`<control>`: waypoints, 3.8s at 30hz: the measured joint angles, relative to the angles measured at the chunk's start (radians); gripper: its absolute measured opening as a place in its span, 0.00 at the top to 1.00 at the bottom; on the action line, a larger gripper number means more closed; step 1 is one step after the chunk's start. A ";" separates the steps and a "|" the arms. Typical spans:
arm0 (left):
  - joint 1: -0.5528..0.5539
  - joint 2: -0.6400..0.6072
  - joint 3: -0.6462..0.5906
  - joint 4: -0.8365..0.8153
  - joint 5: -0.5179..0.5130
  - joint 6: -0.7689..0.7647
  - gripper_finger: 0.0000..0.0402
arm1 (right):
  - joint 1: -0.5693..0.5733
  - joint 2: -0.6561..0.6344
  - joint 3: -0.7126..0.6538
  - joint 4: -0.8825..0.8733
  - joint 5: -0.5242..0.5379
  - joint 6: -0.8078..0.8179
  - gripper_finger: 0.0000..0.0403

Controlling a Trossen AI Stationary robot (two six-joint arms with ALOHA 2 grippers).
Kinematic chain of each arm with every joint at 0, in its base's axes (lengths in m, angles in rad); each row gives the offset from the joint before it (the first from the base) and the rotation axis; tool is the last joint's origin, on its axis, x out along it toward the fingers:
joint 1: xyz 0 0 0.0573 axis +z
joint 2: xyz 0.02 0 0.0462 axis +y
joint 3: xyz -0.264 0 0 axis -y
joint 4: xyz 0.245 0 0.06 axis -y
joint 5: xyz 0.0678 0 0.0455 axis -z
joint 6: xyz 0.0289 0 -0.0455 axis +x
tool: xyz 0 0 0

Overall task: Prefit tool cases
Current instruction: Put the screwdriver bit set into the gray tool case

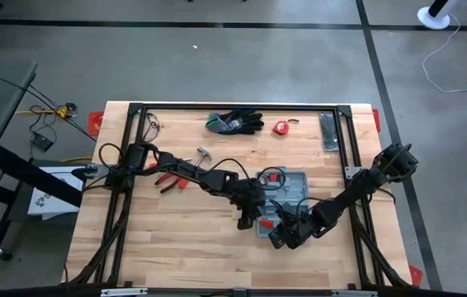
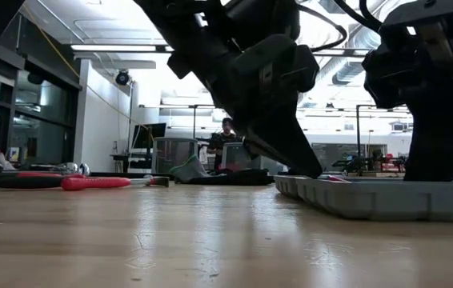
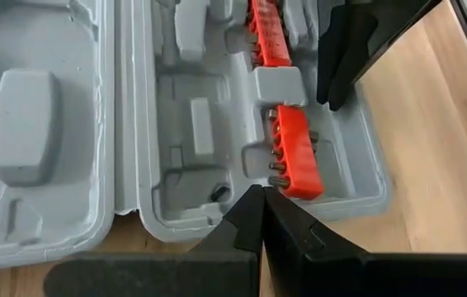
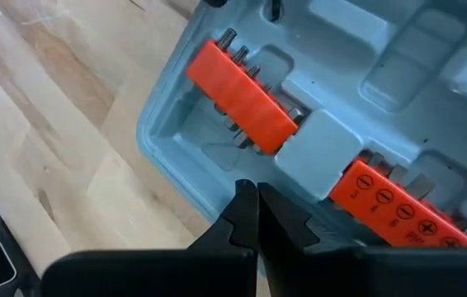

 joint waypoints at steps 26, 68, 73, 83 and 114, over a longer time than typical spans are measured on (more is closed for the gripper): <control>-0.027 0.000 -0.001 0.006 0.005 -0.018 1.00 | -0.022 -0.002 0.000 0.054 0.011 -0.053 1.00; -0.063 -0.013 0.000 0.059 0.018 -0.044 1.00 | -0.031 0.047 0.000 0.051 0.000 -0.034 1.00; -0.084 0.006 0.000 0.066 -0.018 -0.044 1.00 | -0.031 0.047 0.000 0.050 0.001 -0.034 1.00; -0.078 0.013 -0.001 0.069 -0.079 -0.041 1.00 | -0.031 0.047 0.000 0.050 0.002 -0.027 1.00; -0.082 0.063 0.002 0.086 0.005 -0.061 1.00 | -0.064 0.004 -0.001 0.096 0.066 -0.076 1.00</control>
